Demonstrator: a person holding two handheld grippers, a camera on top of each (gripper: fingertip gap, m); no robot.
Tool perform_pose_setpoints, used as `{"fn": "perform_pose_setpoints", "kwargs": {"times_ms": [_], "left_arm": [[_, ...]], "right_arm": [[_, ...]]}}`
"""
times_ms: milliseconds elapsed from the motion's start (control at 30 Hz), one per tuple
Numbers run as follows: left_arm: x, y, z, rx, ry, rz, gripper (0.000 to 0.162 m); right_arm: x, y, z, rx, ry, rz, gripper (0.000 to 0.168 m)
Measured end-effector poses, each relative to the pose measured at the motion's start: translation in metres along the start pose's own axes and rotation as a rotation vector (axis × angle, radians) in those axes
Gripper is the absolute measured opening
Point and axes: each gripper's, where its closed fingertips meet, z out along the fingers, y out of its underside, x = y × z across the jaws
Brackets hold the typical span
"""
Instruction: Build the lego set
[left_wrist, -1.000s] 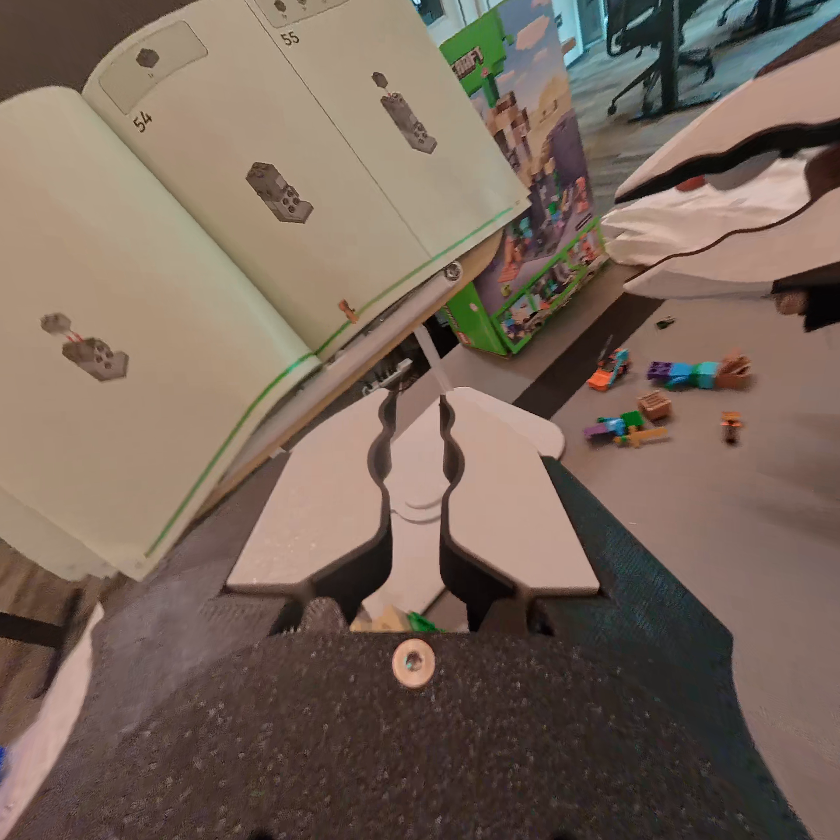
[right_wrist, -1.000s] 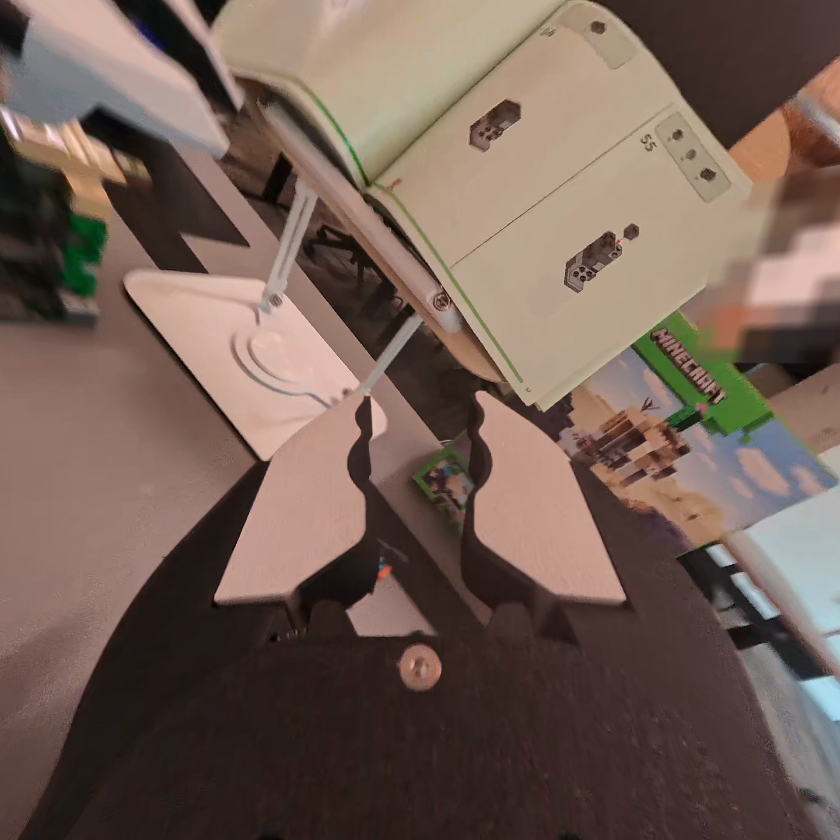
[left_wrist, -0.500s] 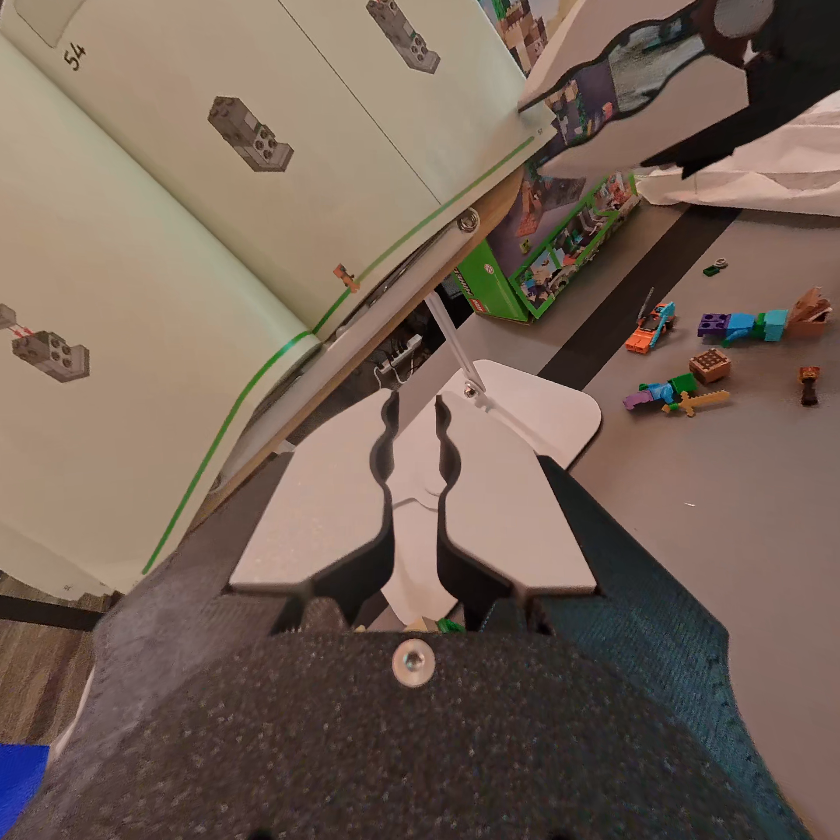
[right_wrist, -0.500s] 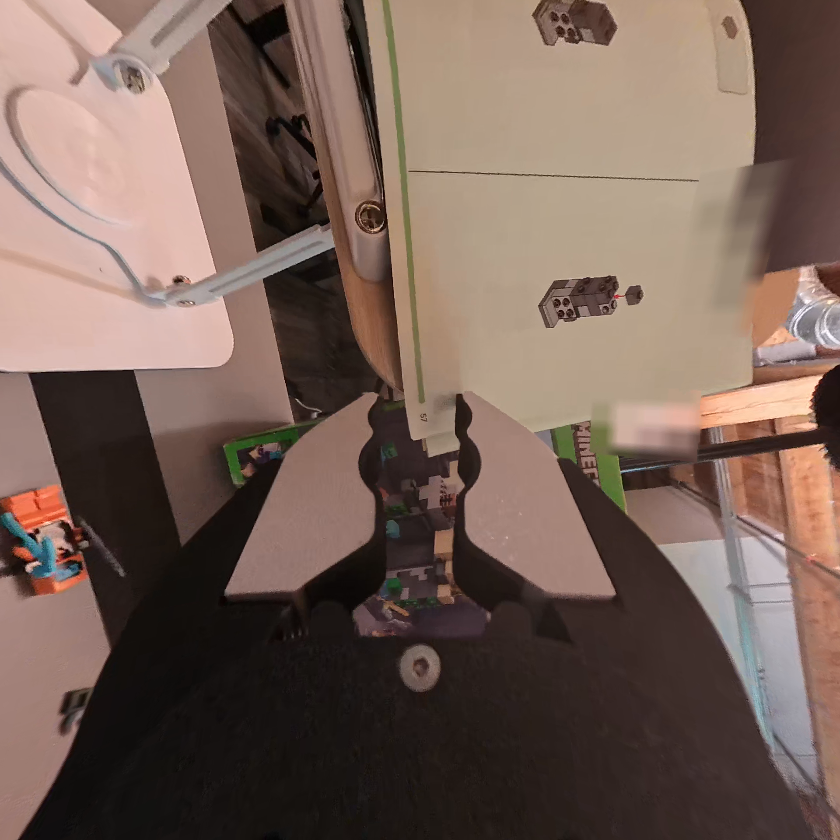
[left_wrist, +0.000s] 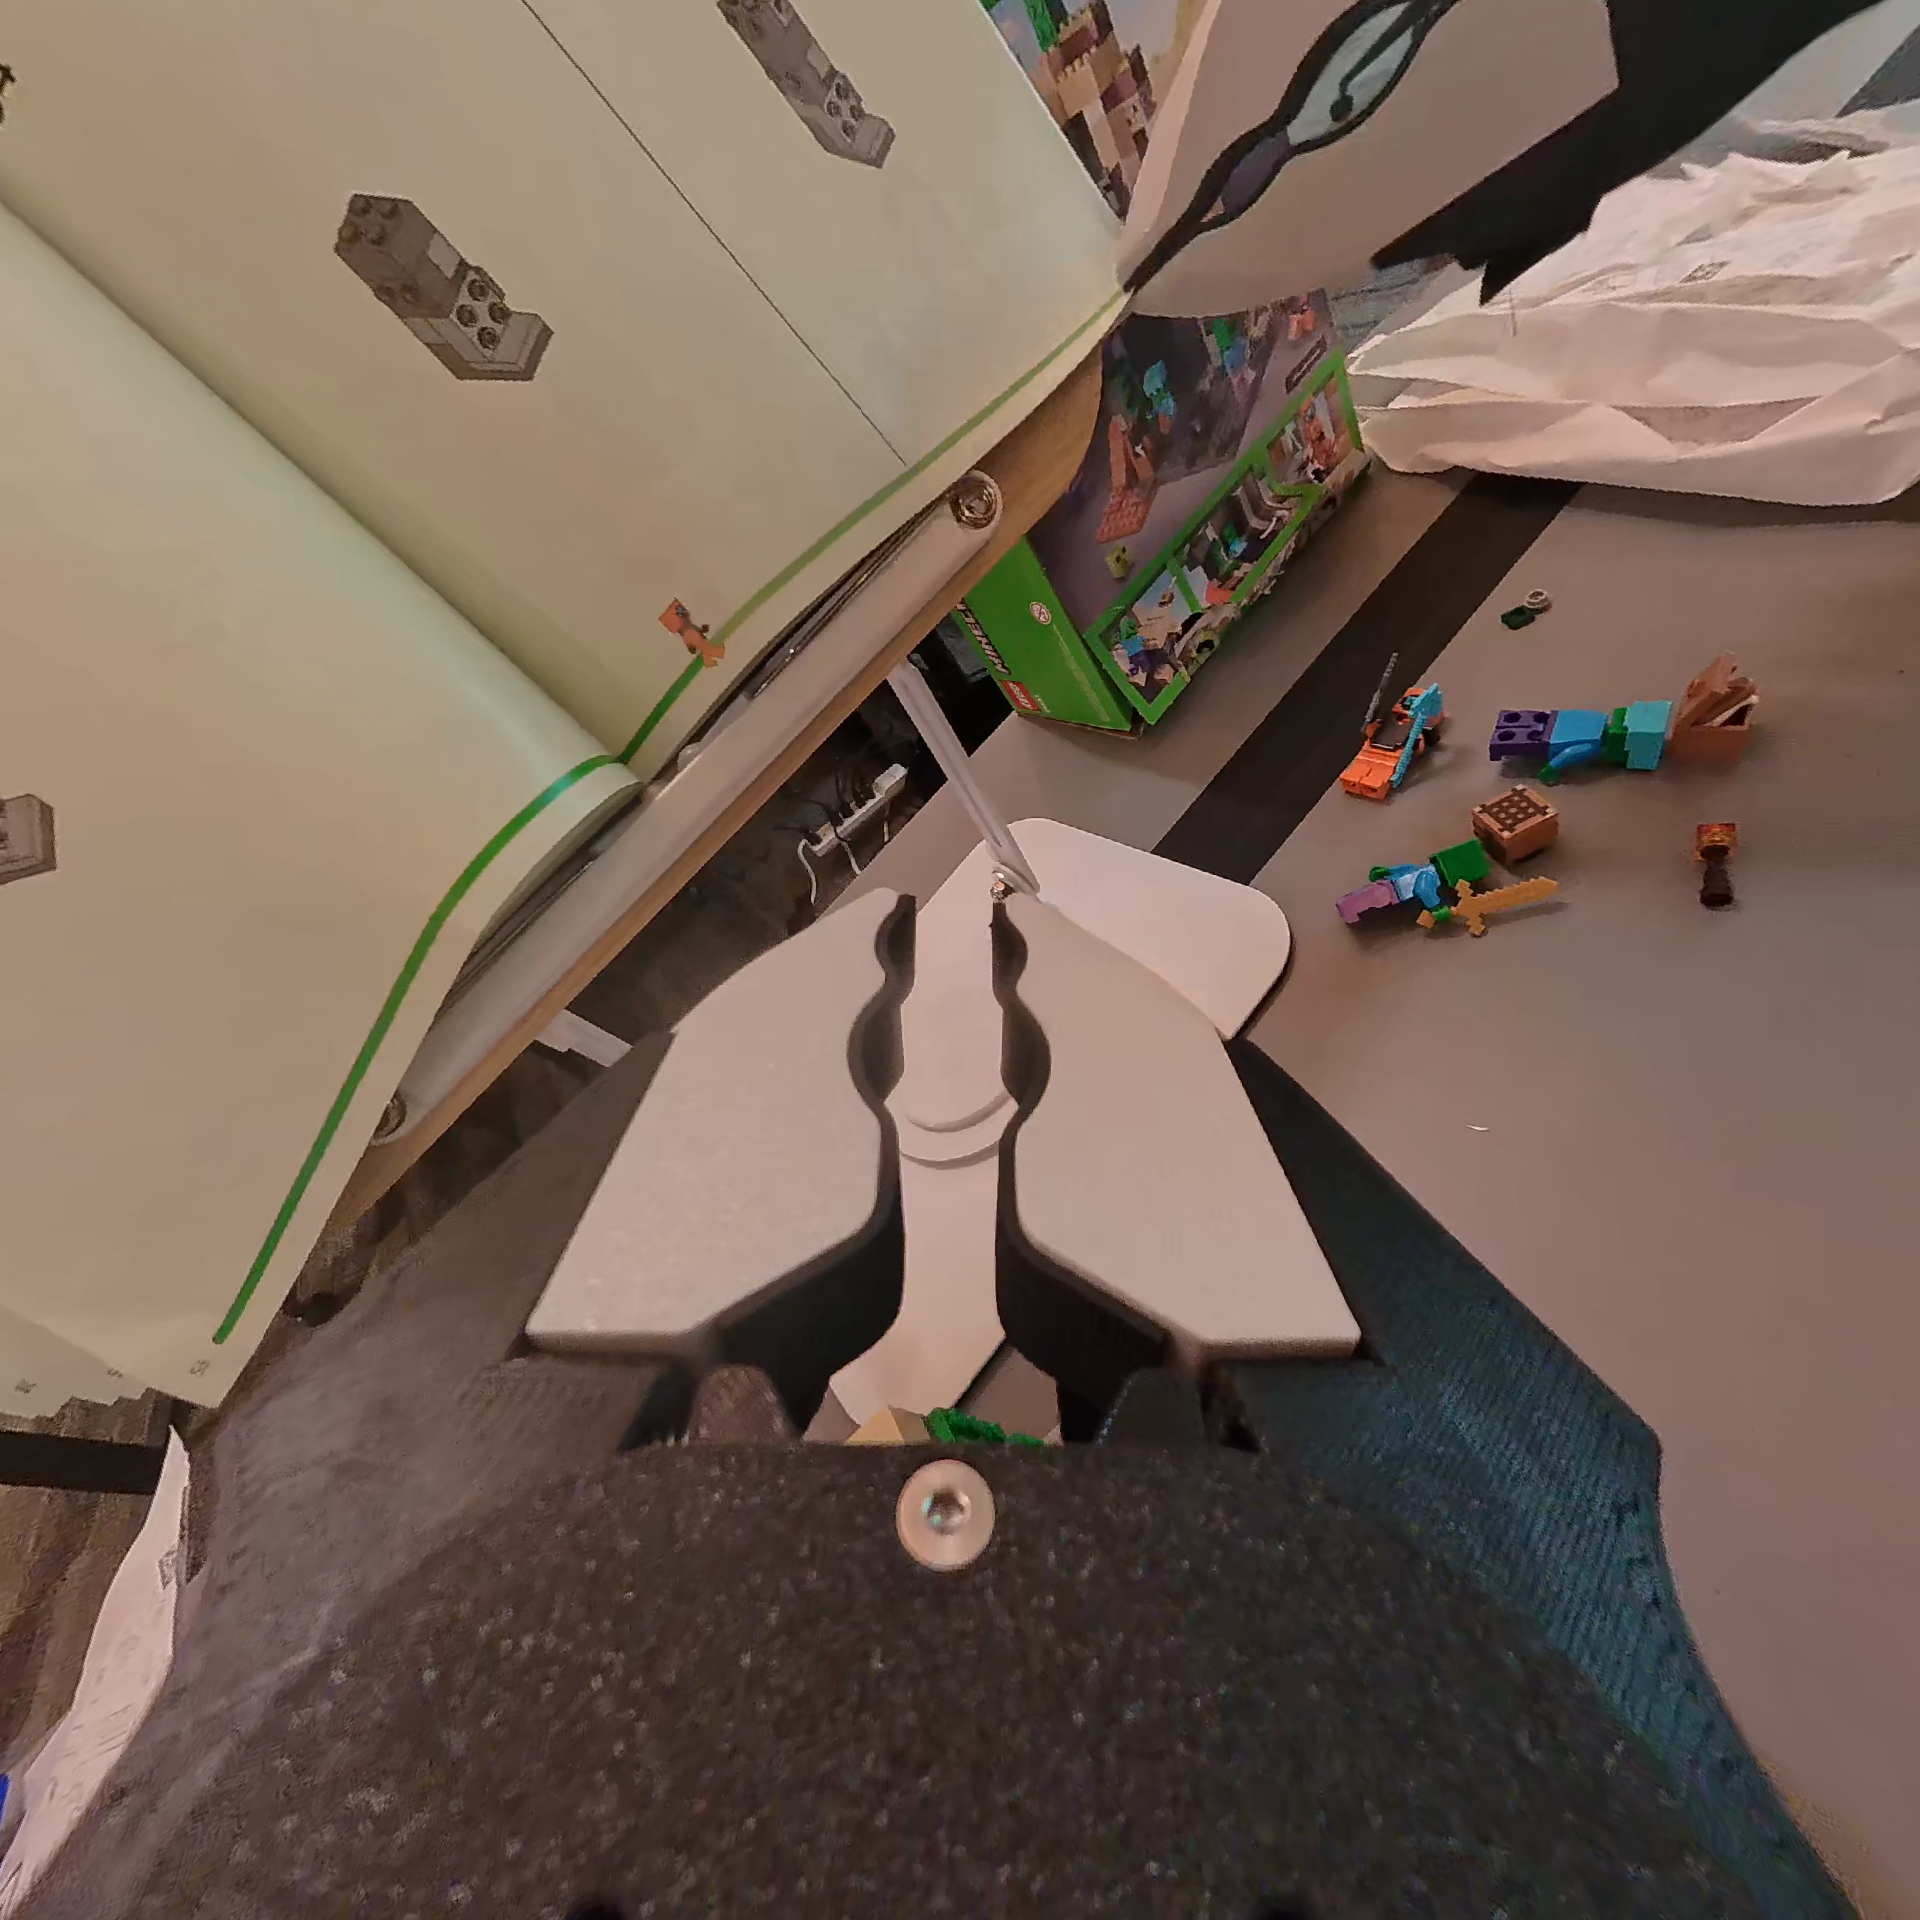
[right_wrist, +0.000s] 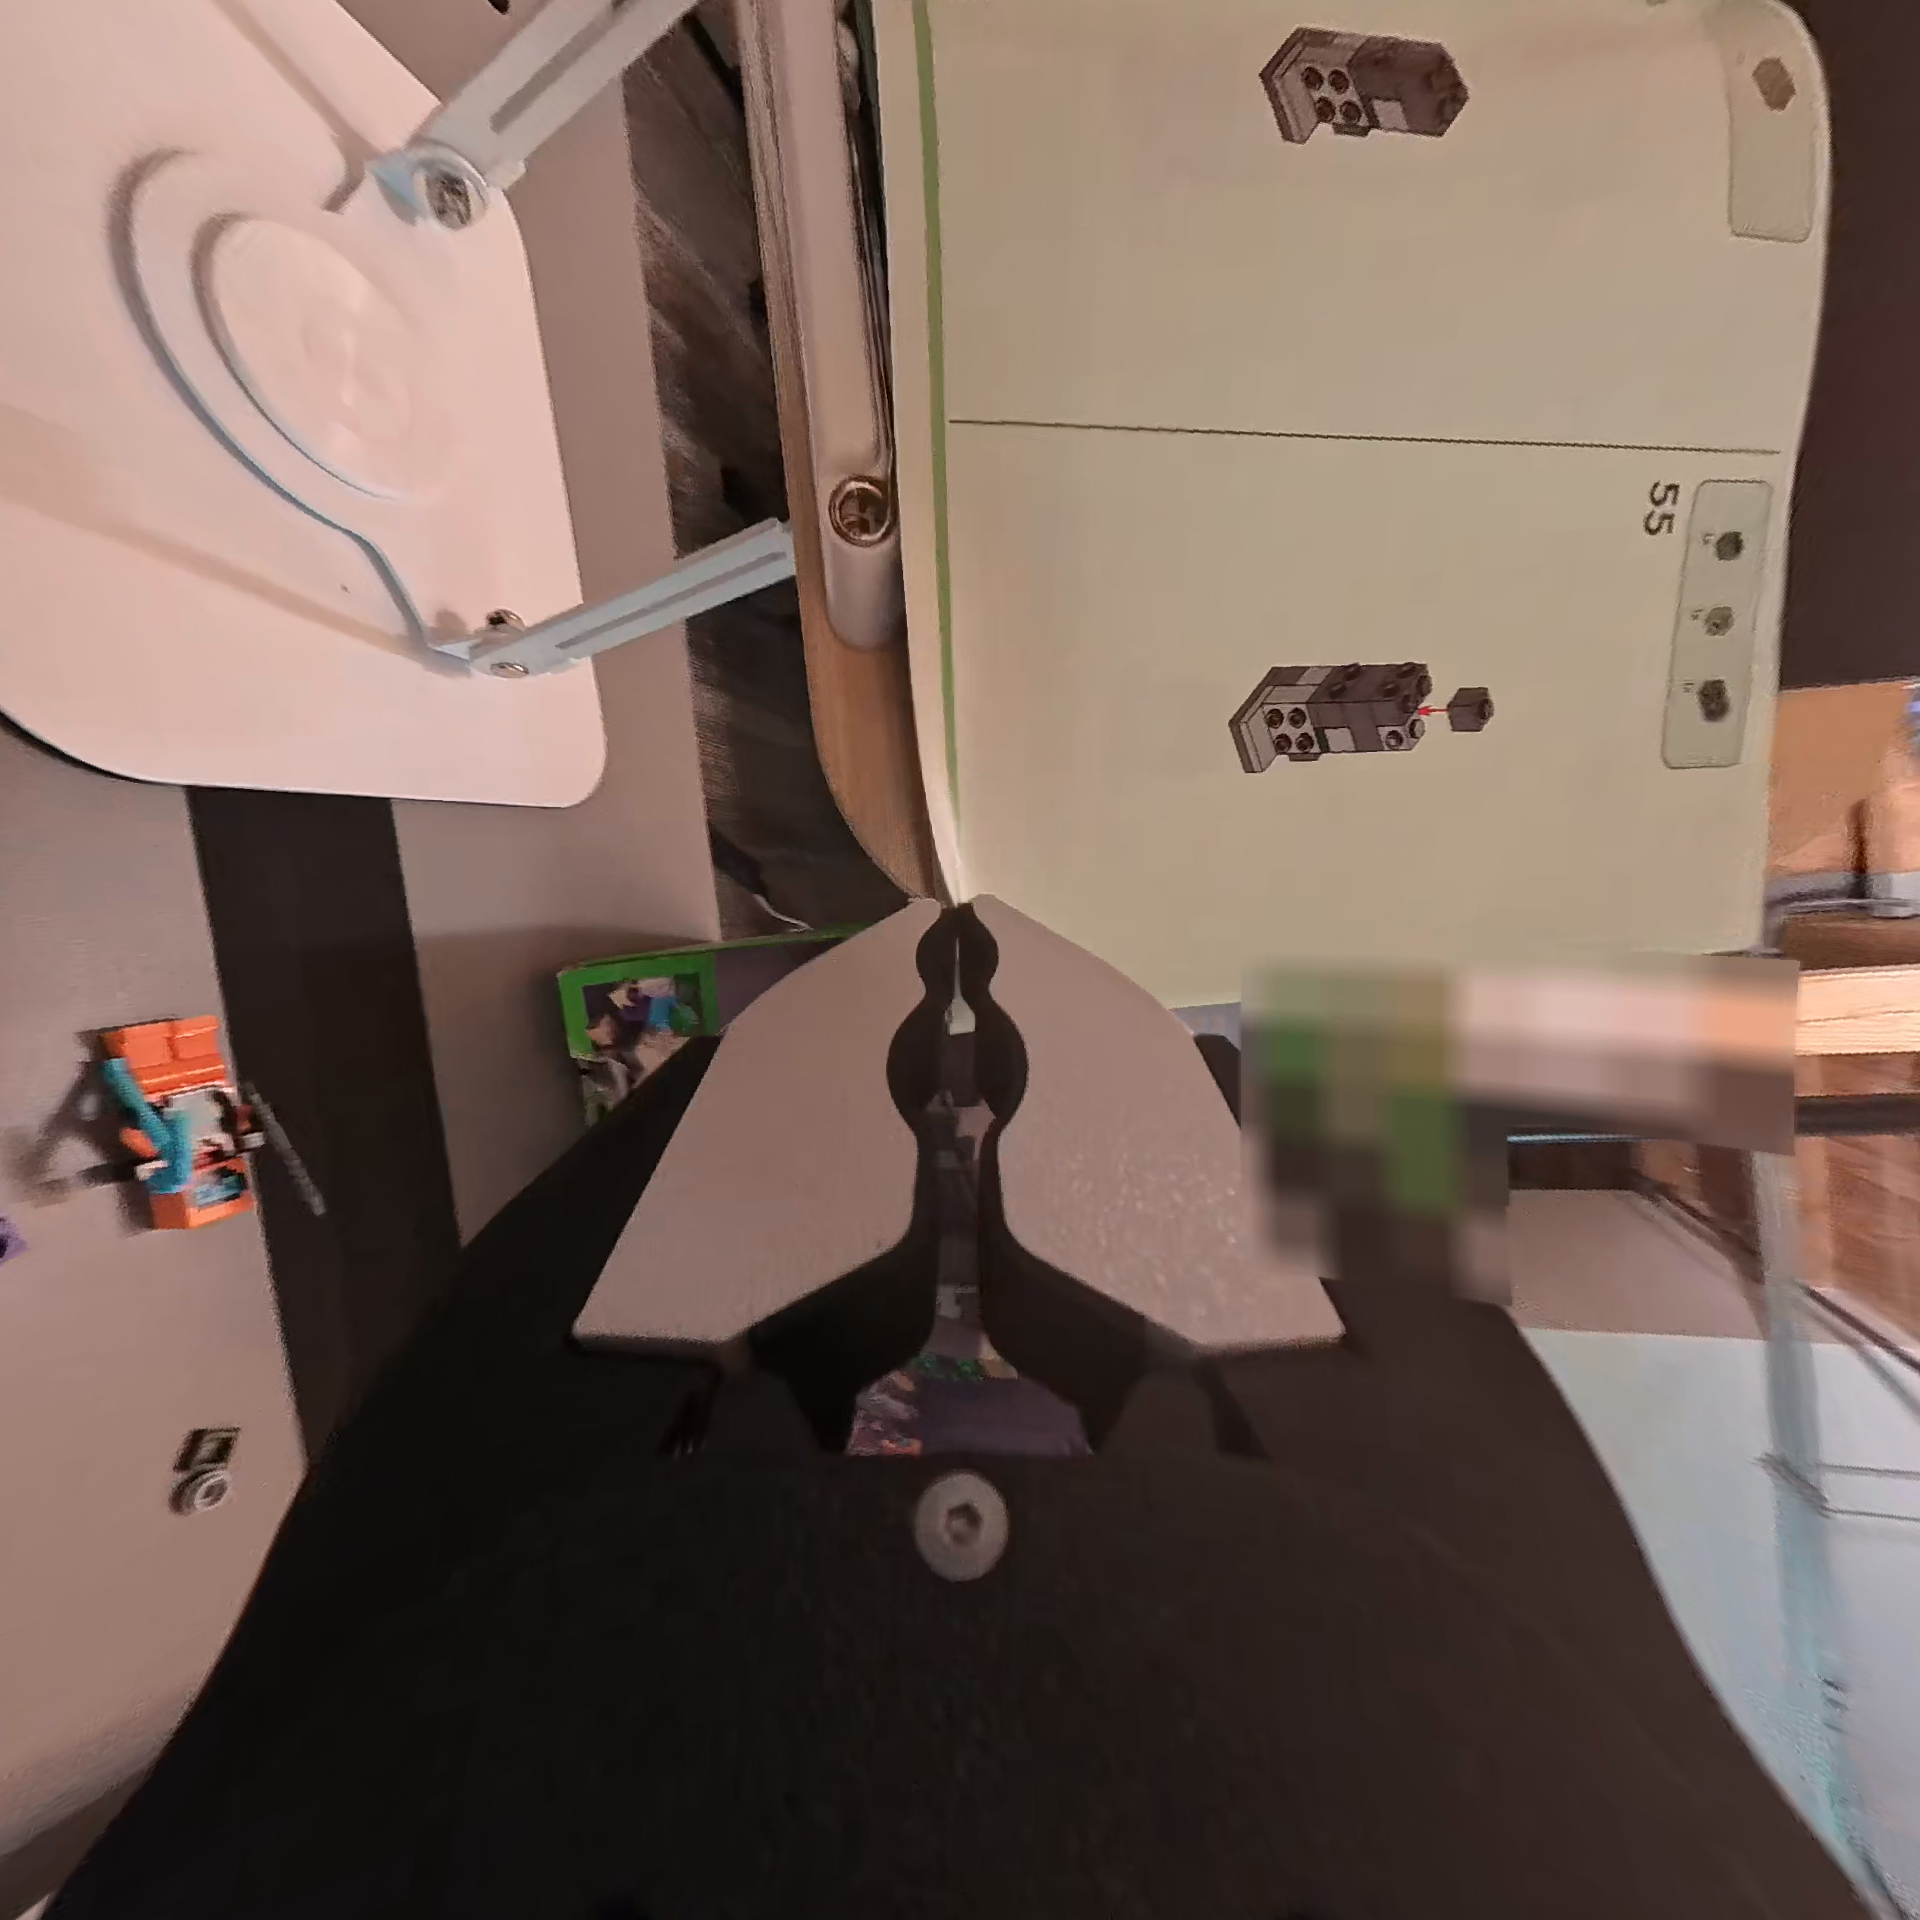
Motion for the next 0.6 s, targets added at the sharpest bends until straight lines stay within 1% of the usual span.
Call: {"fn": "perform_pose_setpoints", "kwargs": {"times_ms": [233, 600], "left_arm": [[0.001, -0.008, 0.004, -0.002, 0.031, -0.007, 0.014], [0.011, -0.015, 0.004, 0.007, 0.095, -0.045, 0.014]], "right_arm": [[-0.004, -0.009, -0.008, 0.040, -0.271, 0.271, 0.000], [0.000, -0.007, -0.011, -0.025, -0.549, 0.503, 0.000]]}}
